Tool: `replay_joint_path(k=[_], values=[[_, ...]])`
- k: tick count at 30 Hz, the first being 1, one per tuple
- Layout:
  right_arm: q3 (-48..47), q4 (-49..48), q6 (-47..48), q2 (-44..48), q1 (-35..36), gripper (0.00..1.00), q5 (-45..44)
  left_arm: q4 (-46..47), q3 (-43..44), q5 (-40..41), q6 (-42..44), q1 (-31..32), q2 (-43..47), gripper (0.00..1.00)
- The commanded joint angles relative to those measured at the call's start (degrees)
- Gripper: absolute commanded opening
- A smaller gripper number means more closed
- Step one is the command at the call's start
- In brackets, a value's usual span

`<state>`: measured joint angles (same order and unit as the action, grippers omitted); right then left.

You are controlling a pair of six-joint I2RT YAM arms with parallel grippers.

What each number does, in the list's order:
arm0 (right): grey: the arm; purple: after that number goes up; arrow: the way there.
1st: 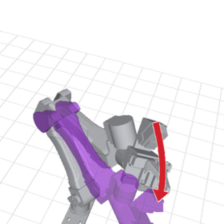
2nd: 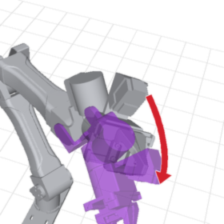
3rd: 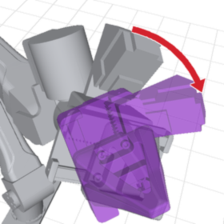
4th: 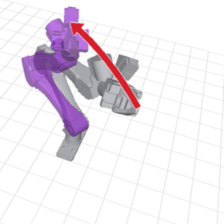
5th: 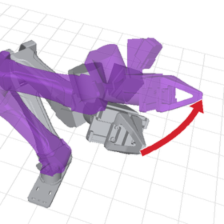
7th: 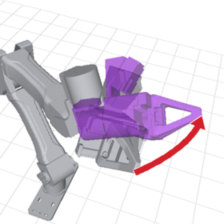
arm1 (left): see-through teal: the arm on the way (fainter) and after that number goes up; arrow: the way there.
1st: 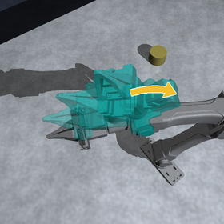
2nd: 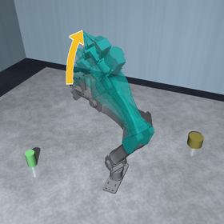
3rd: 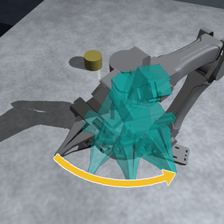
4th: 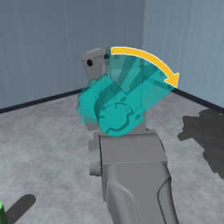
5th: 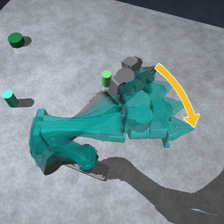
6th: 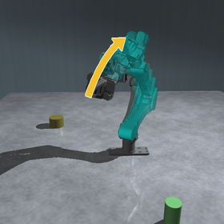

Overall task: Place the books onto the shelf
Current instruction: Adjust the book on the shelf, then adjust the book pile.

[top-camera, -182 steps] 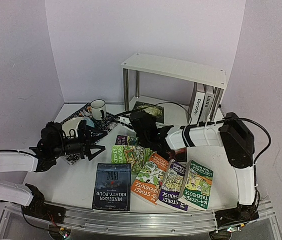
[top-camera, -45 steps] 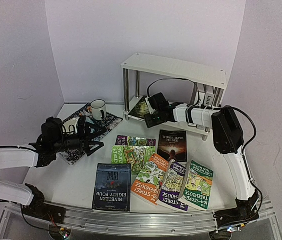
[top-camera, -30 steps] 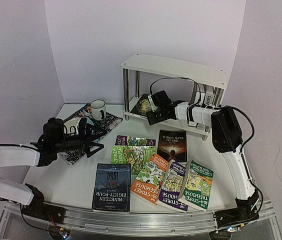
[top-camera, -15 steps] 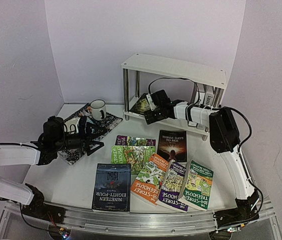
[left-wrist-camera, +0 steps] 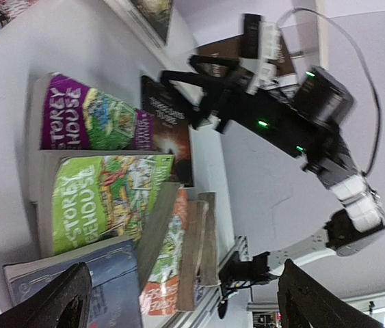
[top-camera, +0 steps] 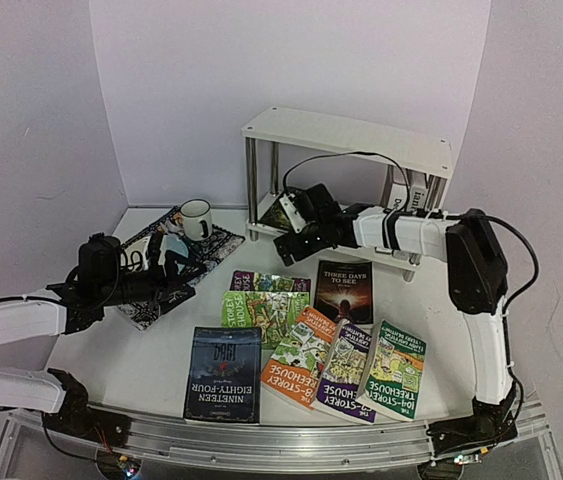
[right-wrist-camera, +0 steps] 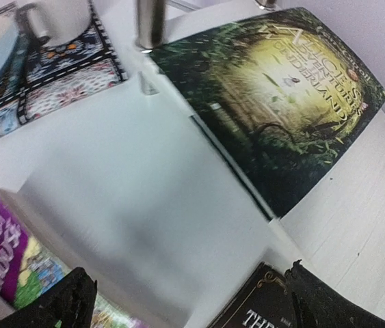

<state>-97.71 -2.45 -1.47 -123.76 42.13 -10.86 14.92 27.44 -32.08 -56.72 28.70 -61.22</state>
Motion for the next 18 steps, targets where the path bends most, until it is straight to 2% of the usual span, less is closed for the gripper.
replay_joint_path(k=[1,5,11,15,18], values=[[12.60,-8.11,-2.71,9.60,3.10,0.98,-0.11,-15.19,5.10,6.90,8.30,-0.24,1.95,0.96],[24.27,-19.00,-4.95,13.70,6.41,0.98,-4.38,-19.05,5.40,9.16,9.77,-0.23,4.13,0.96],[36.00,-33.84,-7.49,13.96,11.07,0.98,-7.44,-21.68,5.26,10.91,10.61,-0.22,5.86,0.96],[41.14,-43.10,-8.35,11.04,12.70,0.98,-9.25,-23.50,5.27,11.98,11.15,-0.23,6.69,0.96],[41.94,-46.09,-6.92,8.10,14.47,0.98,-11.59,-24.84,5.20,12.51,11.58,-0.23,7.24,0.96]])
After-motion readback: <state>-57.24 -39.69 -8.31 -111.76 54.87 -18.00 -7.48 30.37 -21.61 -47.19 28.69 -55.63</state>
